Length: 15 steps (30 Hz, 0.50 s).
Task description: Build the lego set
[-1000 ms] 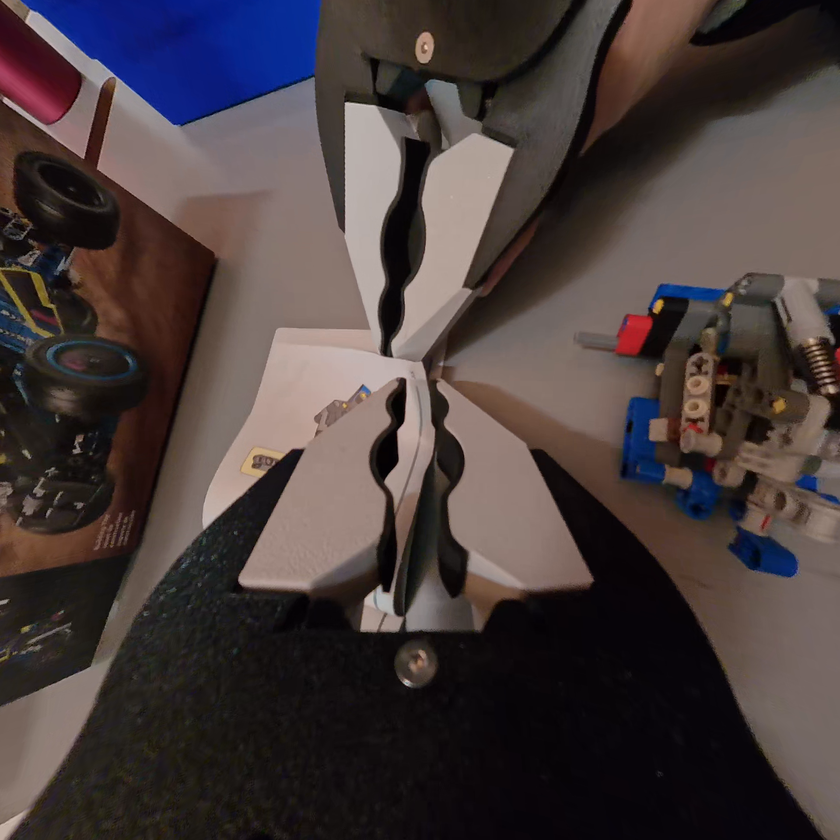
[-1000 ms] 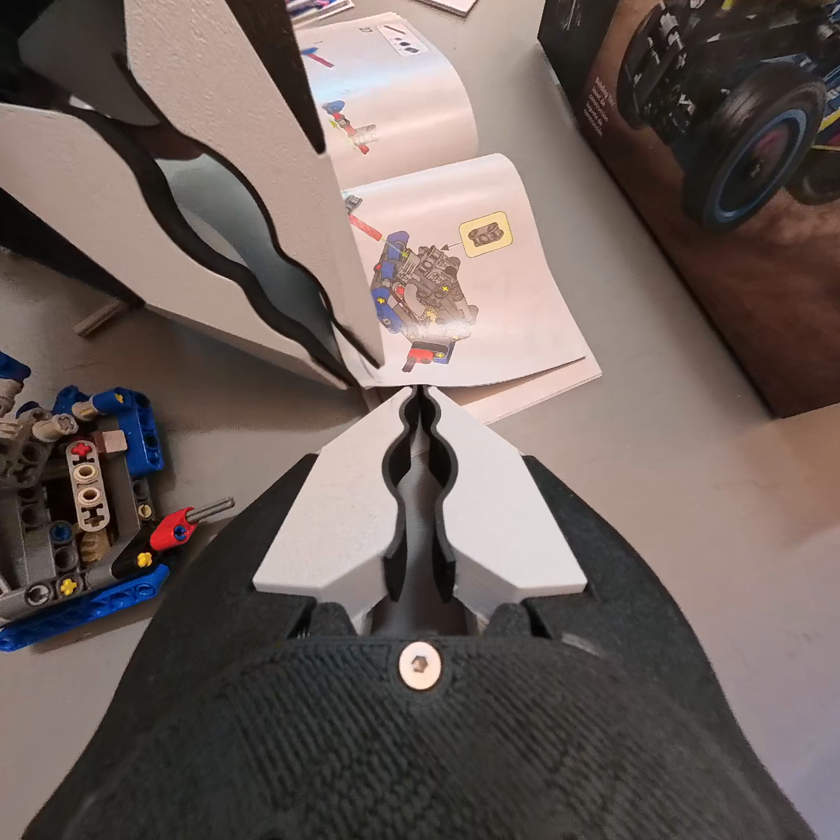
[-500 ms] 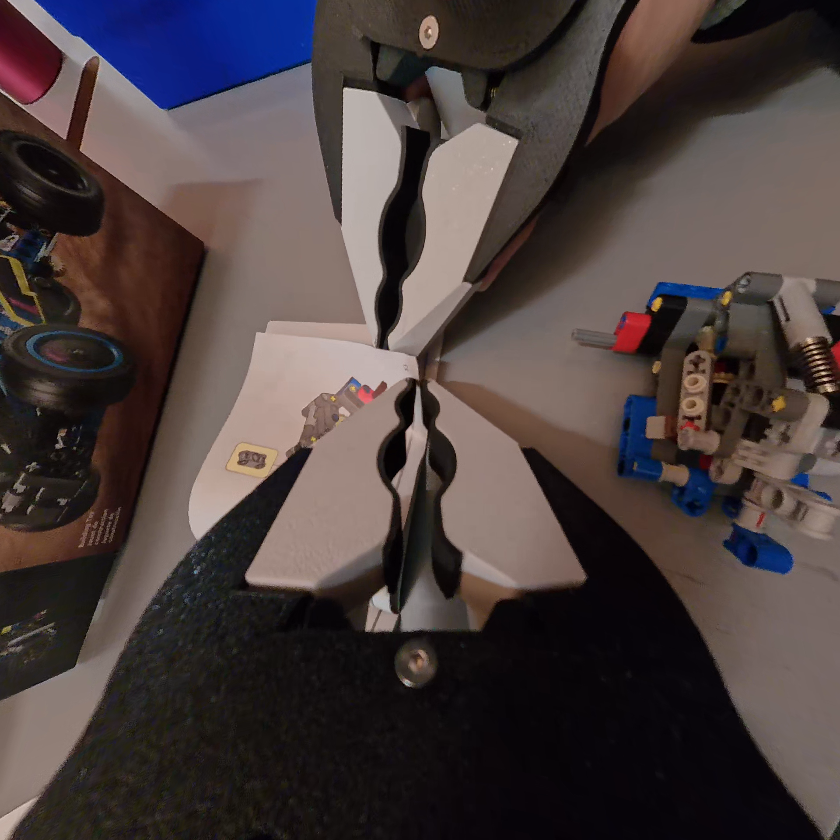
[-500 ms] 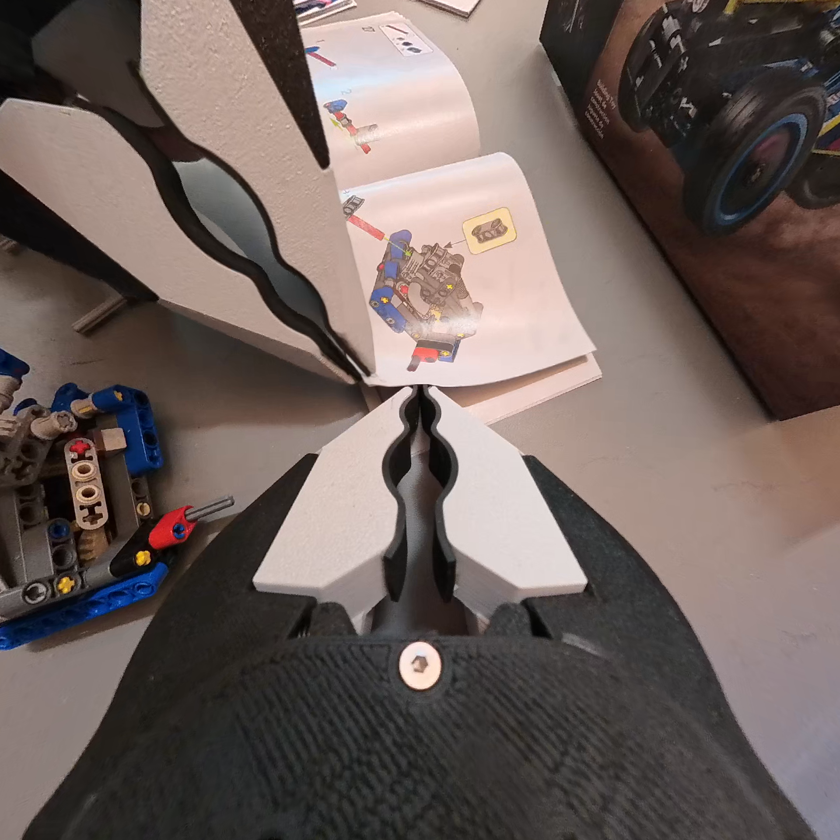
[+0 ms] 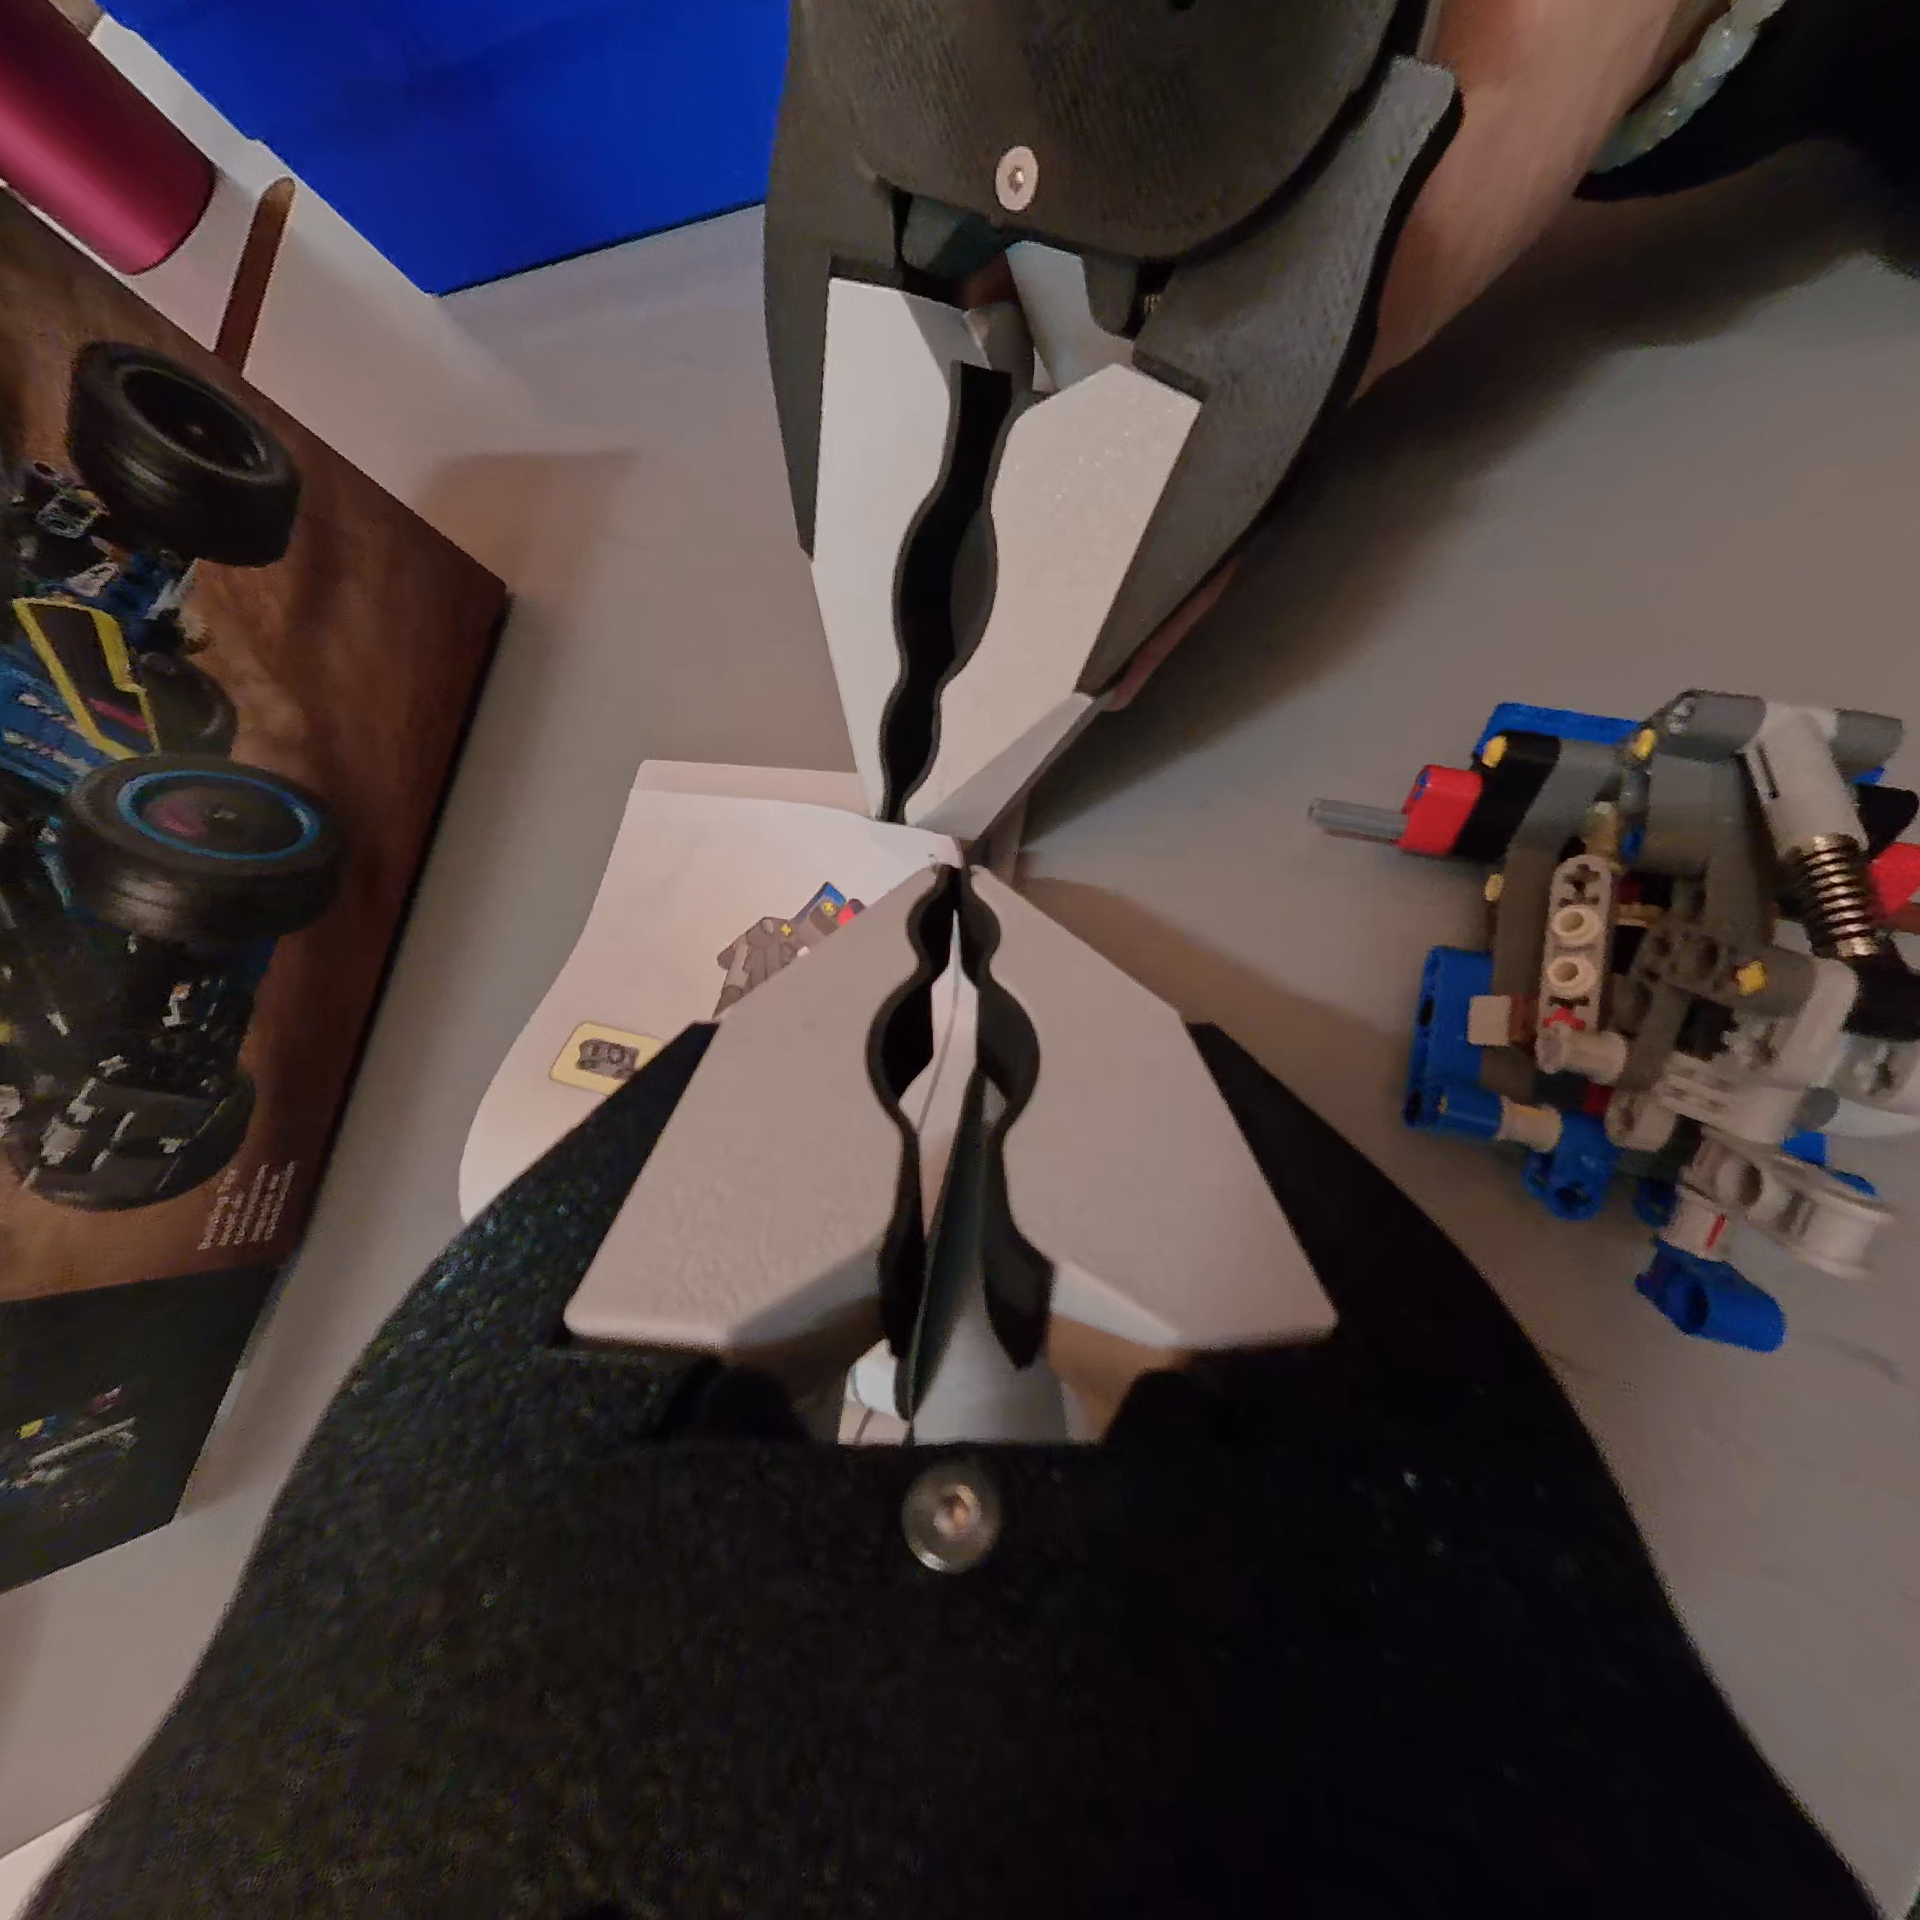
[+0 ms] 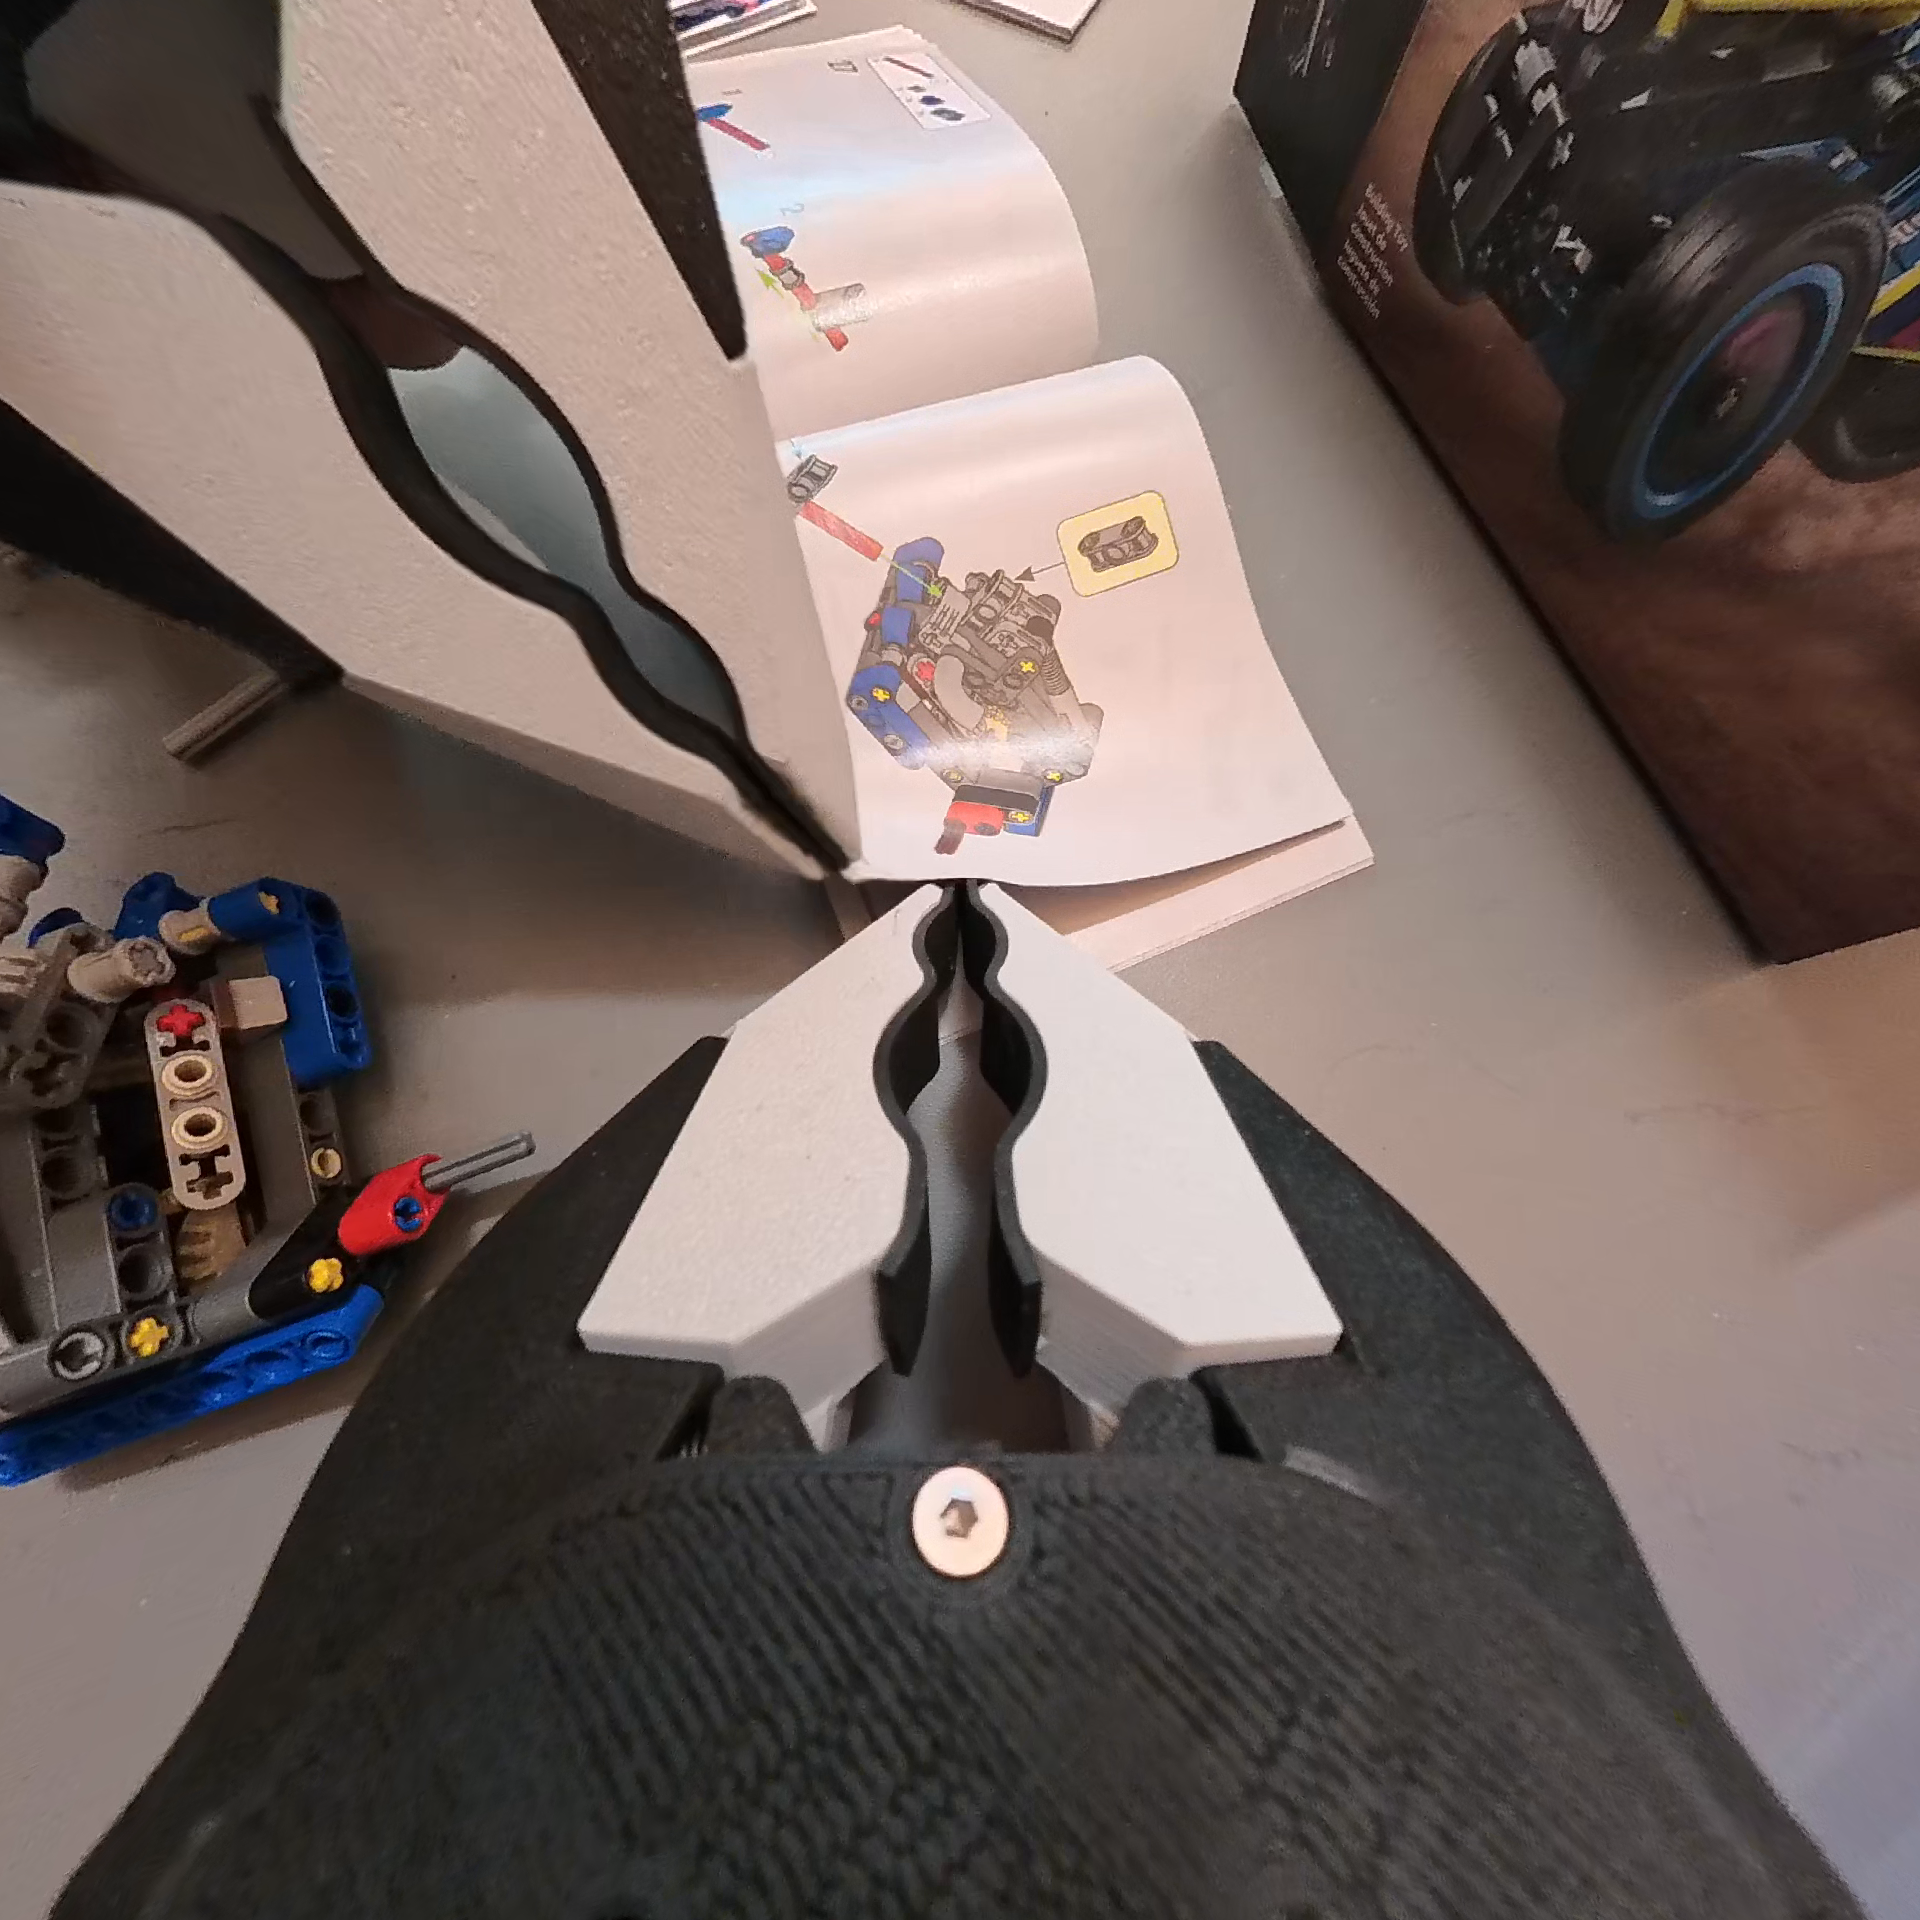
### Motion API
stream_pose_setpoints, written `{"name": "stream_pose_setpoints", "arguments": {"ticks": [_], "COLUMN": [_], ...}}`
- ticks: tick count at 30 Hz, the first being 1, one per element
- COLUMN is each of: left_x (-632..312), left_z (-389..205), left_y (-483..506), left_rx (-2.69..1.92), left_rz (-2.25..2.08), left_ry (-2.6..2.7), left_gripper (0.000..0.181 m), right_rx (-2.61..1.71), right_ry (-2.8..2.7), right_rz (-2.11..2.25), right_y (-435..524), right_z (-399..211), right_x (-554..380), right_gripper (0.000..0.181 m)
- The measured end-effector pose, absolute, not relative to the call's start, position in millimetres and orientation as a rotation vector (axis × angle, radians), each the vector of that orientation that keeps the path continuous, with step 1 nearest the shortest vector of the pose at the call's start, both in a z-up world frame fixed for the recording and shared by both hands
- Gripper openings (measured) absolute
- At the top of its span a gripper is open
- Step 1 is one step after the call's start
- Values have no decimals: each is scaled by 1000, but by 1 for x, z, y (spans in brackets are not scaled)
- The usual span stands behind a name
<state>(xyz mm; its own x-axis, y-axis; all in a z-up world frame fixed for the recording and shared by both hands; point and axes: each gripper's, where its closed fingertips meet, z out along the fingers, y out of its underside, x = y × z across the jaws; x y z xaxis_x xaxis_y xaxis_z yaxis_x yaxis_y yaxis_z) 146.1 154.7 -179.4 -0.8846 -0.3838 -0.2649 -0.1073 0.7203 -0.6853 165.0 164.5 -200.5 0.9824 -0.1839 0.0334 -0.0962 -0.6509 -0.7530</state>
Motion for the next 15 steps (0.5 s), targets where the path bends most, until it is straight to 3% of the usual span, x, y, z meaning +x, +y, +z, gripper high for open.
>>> {"name": "stream_pose_setpoints", "arguments": {"ticks": [13,15], "left_x": [148,148], "left_z": [-180,-184], "left_y": [158,160], "left_rx": [-422,-416], "left_rz": [-992,-963], "left_ry": [2535,2549], "left_gripper": [0,7], "right_rx": [-2283,-2283], "right_ry": [194,194], "right_rz": [-136,-136], "right_y": [164,164], "right_z": [-200,-200], "right_x": [165,165], "right_gripper": [0,0]}}
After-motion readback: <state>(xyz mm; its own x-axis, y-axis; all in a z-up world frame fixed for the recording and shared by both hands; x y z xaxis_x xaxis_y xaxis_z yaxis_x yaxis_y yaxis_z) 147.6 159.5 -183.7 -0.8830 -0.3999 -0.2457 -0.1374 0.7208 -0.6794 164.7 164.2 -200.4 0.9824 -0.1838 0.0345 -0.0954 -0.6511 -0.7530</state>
